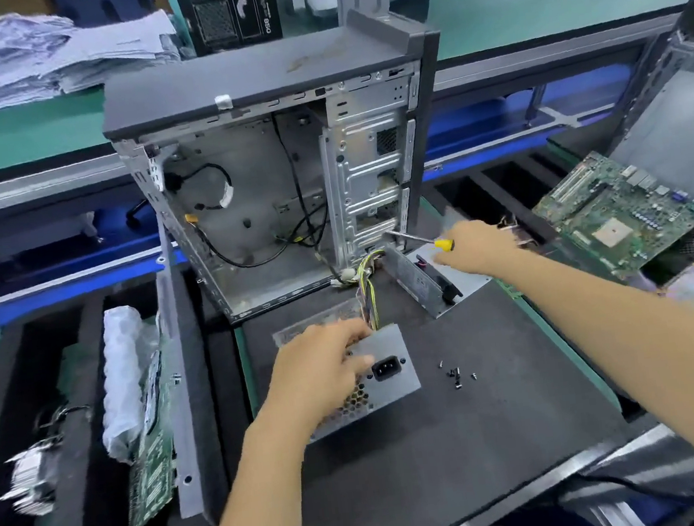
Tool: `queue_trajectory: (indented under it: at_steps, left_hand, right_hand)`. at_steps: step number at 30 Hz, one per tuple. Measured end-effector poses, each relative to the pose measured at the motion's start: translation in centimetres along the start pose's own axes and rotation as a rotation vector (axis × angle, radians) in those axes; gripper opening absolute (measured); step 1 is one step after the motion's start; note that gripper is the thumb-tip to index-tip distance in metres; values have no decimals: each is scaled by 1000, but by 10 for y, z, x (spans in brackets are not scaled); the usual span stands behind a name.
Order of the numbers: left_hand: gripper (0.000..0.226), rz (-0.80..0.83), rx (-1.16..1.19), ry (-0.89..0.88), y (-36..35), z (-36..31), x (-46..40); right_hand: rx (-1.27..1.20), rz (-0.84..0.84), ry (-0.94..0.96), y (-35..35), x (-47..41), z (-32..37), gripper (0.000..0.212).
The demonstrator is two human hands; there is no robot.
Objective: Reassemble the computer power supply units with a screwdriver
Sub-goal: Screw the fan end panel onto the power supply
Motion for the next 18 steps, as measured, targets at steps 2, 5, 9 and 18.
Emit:
queue_trajectory:
  at_steps: [2, 5, 9, 18]
  left_hand:
    - [15, -23, -140, 3, -16, 6, 0]
    - [10, -54, -223, -37, -40, 10, -1]
    - [15, -81, -239, -101, -69, 8, -1]
    - [35, -95, 177, 67, -69, 28, -4]
  right_hand:
    - [-23, -52, -4, -17, -10, -8, 41]
    - [-22, 3, 53, -41, -22, -2, 33]
    - [-110, 98, 77, -50, -35, -3, 22]
    - [-286, 70, 63, -17, -34, -22, 36]
Point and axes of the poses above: each hand's wrist, its own x-axis away from the middle knuckle, its own y-axis out of the back of the hand, z = x × y, the point moved 5 cm from there along -x, towards the middle knuckle, and after that the axes turned 4 degrees about -z, right-handed, at the moved point
